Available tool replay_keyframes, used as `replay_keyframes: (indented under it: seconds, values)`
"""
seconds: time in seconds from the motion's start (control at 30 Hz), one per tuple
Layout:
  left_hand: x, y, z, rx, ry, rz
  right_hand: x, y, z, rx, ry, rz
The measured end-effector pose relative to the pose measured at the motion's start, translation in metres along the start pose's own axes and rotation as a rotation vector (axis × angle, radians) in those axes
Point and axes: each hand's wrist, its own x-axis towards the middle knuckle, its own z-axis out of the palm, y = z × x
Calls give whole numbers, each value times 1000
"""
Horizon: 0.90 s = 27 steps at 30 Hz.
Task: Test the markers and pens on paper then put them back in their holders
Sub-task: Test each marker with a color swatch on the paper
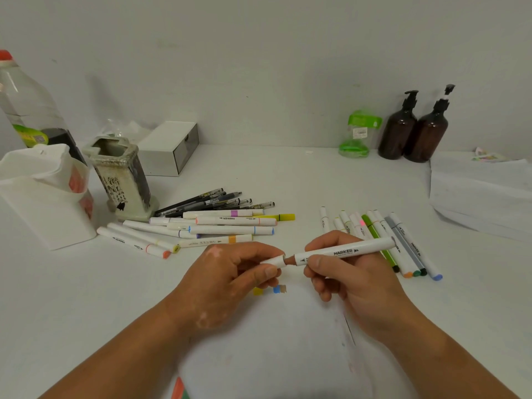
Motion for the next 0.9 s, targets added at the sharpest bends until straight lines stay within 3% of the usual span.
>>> replay_keyframes:
  seconds: [0.13,0.67,0.9]
  values:
    - [-2,3,2,130,-26,54,-2,0,2,-108,-28,-24]
    - [-2,4,3,113,16,132,-3,1,5,-86,-28,-24]
    - [4,-10,-10,93,99,46,0,-9,-19,181,-211,83]
